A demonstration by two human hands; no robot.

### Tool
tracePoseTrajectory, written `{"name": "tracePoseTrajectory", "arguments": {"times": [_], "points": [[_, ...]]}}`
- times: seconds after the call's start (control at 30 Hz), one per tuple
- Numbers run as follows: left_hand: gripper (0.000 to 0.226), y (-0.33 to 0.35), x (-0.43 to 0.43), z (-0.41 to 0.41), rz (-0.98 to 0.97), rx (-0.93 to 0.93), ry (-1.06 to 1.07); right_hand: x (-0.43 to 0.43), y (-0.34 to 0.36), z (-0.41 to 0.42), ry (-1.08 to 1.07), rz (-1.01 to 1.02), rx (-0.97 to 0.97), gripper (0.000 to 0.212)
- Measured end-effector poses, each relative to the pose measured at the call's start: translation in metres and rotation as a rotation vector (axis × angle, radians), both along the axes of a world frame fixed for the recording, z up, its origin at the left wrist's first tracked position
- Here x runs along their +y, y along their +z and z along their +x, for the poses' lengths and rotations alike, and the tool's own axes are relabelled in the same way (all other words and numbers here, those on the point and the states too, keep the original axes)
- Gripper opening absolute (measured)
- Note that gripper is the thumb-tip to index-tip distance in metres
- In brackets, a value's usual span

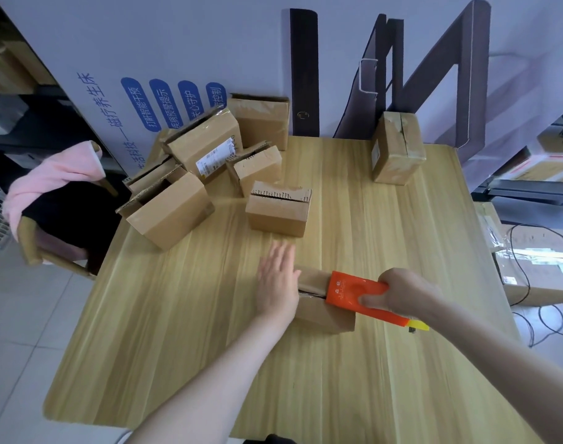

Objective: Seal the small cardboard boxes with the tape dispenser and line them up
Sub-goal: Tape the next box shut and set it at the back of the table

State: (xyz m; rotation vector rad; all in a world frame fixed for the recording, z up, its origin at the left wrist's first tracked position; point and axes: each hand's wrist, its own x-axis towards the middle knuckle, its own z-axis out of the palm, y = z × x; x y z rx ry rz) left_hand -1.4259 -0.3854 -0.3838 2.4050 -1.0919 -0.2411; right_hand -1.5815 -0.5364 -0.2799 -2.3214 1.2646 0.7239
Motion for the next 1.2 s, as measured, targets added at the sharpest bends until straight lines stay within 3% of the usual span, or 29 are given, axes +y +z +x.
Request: {"name": "tracePoseTrajectory", "arguments": {"times": [0.07, 0.13, 0.27, 0.5, 0.77, 0.97, 1.1, 1.2], "points": [[0.046, 0.006, -0.019, -0.007, 0.055, -0.043, -0.186, 0.001, -0.001, -0.004, -0.013, 0.027, -0.017, 0.043], [0.049, 0.002, -0.029, -0.014, 0.184, -0.068, -0.237, 0.001, -0.003, -0.008, -0.025, 0.045, -0.034, 0.041], [0.064, -0.004, -0.031, -0.015, 0.265, -0.157, -0.215, 0.0, -0.011, -0.017, -0.006, 0.044, -0.082, 0.04], [0.05, -0.006, -0.033, -0.015, 0.333, -0.204, -0.181, -0.022, -0.028, -0.047, 0.028, 0.199, -0.244, 0.034], [0.048, -0.007, -0.035, -0.017, 0.367, -0.223, -0.175, -0.056, -0.044, -0.11, 0.021, 0.241, -0.268, 0.03], [0.047, -0.008, -0.035, -0.018, 0.347, -0.225, -0.171, -0.063, -0.047, -0.118, 0.057, 0.206, -0.173, 0.032], [0.047, -0.009, -0.034, -0.019, 0.335, -0.222, -0.163, -0.045, -0.049, -0.08, 0.105, 0.096, -0.09, 0.045], [0.05, -0.007, -0.034, -0.02, 0.314, -0.223, -0.154, -0.032, -0.035, -0.053, 0.15, 0.016, -0.038, 0.042]]}}
